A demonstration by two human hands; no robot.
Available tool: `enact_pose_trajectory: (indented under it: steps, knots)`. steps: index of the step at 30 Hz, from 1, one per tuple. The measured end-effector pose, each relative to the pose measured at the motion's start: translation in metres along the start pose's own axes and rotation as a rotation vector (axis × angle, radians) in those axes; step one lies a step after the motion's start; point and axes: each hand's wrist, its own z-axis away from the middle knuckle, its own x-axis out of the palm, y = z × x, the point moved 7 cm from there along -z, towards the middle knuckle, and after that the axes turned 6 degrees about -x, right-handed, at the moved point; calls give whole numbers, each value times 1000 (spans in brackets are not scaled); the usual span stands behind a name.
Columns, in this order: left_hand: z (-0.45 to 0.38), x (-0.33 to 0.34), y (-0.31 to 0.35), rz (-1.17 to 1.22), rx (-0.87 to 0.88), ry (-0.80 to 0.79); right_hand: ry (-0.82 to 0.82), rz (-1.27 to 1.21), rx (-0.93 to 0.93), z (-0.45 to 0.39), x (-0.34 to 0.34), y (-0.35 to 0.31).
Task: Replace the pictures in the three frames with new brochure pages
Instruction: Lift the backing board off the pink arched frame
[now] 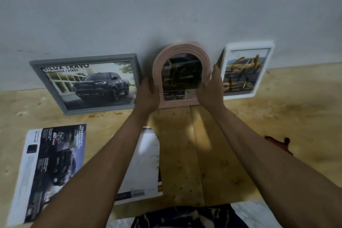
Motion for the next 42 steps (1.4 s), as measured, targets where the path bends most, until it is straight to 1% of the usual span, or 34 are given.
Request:
enact_pose_trajectory:
  steps: [2, 5, 6, 10, 14, 17, 19, 21, 23, 24, 27, 30, 32, 35, 38, 40, 42]
  knots:
    - [-8, 9, 3, 4, -52, 16, -139, -38, 44, -8, 4, 12]
    - [-6, 13, 6, -16, -96, 166, -203, -79, 26, -21, 1, 23]
    - [-3, 14, 6, -10, -94, 202, -215, -78, 21, -24, -1, 27]
    - [27, 18, 2, 100, -123, 256, -244, -100, -12, -20, -7, 38]
    - [59, 15, -2, 294, -172, 323, -236, -199, -71, -10, -23, 35]
    - [85, 18, -10, 406, -231, 317, -209, -233, -65, 3, -33, 39]
    - [101, 19, -14, 485, -252, 302, -235, -242, -44, 15, -38, 39]
    - [118, 19, -15, 565, -265, 281, -247, -287, -4, 27, -47, 40]
    - [138, 21, -21, 623, -291, 250, -246, -367, 85, 49, -60, 46]
    - [149, 23, -25, 648, -311, 240, -272, -394, 122, 64, -66, 49]
    - [190, 27, -44, 783, -373, 235, -432, -439, 193, 112, -79, 66]
    - [219, 35, -56, 911, -402, 228, -602, -604, 354, 154, -82, 80]
    - [244, 43, -69, 944, -449, 237, -664, -660, 400, 186, -84, 86]
    - [273, 56, -86, 976, -502, 215, -678, -732, 374, 214, -94, 88]
    - [288, 64, -92, 916, -541, 154, -663, -690, 283, 225, -113, 86]
    - [291, 61, -86, 917, -529, 135, -623, -581, 140, 227, -128, 80]
    - [289, 53, -77, 940, -509, 156, -539, -356, -117, 224, -144, 69]
